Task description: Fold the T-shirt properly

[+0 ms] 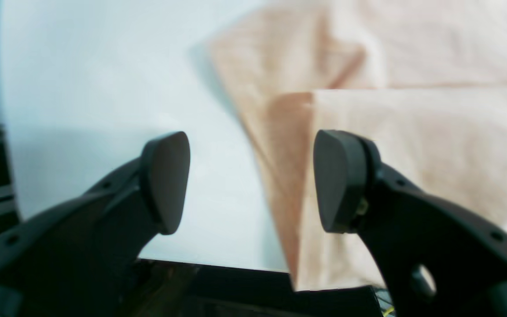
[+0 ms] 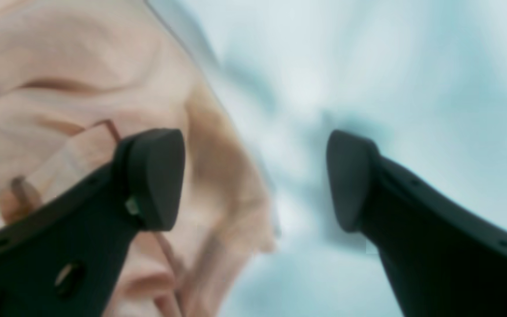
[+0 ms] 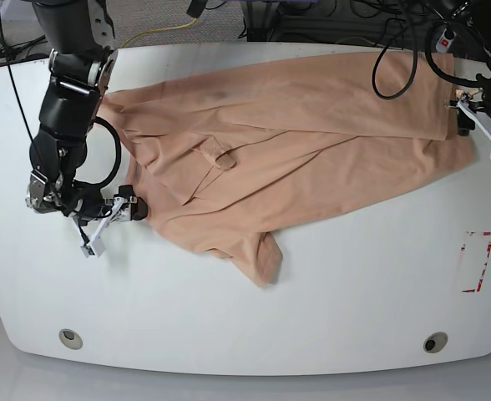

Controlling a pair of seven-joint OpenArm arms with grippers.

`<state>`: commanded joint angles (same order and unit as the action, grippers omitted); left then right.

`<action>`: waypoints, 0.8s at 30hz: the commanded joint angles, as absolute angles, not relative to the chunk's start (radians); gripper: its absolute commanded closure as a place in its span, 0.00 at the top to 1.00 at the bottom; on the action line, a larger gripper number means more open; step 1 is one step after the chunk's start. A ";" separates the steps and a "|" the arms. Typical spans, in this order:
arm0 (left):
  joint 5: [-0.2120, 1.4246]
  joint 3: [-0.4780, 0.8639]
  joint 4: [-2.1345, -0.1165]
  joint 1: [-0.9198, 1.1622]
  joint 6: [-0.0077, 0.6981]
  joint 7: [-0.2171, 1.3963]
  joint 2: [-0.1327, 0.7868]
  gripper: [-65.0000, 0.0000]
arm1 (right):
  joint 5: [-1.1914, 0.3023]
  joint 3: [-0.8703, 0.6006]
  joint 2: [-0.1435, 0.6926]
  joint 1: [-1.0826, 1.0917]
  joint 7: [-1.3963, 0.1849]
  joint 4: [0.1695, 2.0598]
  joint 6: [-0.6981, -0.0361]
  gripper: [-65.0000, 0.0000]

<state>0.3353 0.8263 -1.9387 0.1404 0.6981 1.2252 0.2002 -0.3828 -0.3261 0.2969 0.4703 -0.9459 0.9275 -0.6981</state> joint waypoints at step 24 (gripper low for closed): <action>0.338 0.908 -1.414 -0.045 0.698 1.122 0.303 0.85 | -0.372 -0.320 0.153 0.464 -0.894 0.918 -0.698 0.31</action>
<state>0.3383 0.9076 -1.4139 -0.0453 0.6981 1.1224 0.3030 -0.3721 -0.3199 0.1527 0.4641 -0.8938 0.9183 -0.6981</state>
